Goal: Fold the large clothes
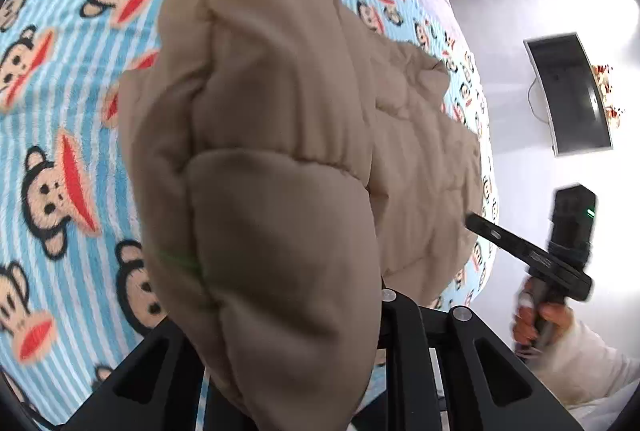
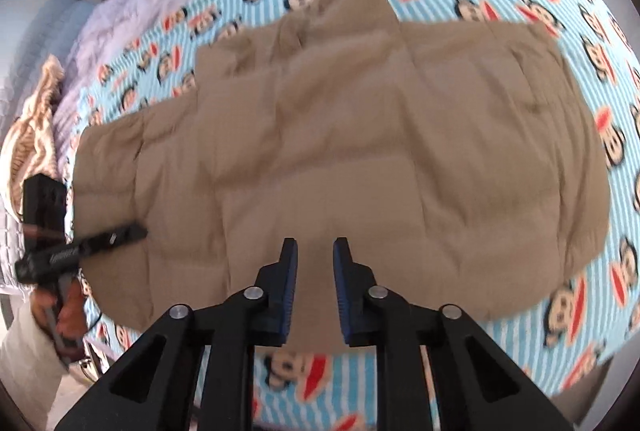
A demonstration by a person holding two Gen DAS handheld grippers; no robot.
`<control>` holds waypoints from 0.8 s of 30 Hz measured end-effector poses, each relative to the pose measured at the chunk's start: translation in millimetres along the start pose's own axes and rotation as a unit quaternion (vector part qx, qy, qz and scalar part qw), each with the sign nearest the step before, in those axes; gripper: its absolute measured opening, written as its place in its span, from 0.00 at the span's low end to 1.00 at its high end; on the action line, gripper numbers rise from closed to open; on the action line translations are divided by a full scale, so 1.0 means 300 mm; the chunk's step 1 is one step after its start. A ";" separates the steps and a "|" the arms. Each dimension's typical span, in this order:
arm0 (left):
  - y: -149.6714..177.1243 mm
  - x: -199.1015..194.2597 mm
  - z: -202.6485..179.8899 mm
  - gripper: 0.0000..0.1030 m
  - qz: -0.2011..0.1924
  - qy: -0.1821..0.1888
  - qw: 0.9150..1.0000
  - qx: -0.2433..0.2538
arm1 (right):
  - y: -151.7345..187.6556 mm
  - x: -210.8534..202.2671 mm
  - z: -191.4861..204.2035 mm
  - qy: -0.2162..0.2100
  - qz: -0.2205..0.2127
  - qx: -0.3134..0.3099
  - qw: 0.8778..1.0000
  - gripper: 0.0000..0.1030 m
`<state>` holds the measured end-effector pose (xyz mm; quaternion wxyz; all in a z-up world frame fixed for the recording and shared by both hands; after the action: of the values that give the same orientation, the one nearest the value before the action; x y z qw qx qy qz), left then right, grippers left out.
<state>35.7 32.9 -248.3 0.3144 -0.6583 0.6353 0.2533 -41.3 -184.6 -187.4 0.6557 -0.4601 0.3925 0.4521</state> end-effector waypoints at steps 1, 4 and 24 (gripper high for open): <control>0.000 -0.012 -0.028 0.21 -0.005 -0.006 1.000 -0.003 | -0.027 0.016 0.001 -0.009 -0.004 -0.006 1.000 0.18; 0.007 -0.052 -0.132 0.21 -0.021 -0.022 1.000 -0.004 | -0.112 0.081 0.005 -0.029 -0.008 -0.022 0.999 0.18; -0.011 0.221 -0.861 0.21 -0.006 -0.139 0.986 0.097 | -0.275 0.252 -0.166 -0.166 0.058 0.055 0.983 0.07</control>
<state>26.4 -202.0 -122.7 0.4634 -0.5869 0.6028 0.2783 53.8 -228.7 -250.8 0.7091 -0.3182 0.3280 0.5370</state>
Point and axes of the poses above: each gripper's, at about its wrist camera, not at the fingertips, and x roughly the way its jaws point, z to its left, y to its underside, the point moved 9 cm from there along x, roughly the way its jaws point
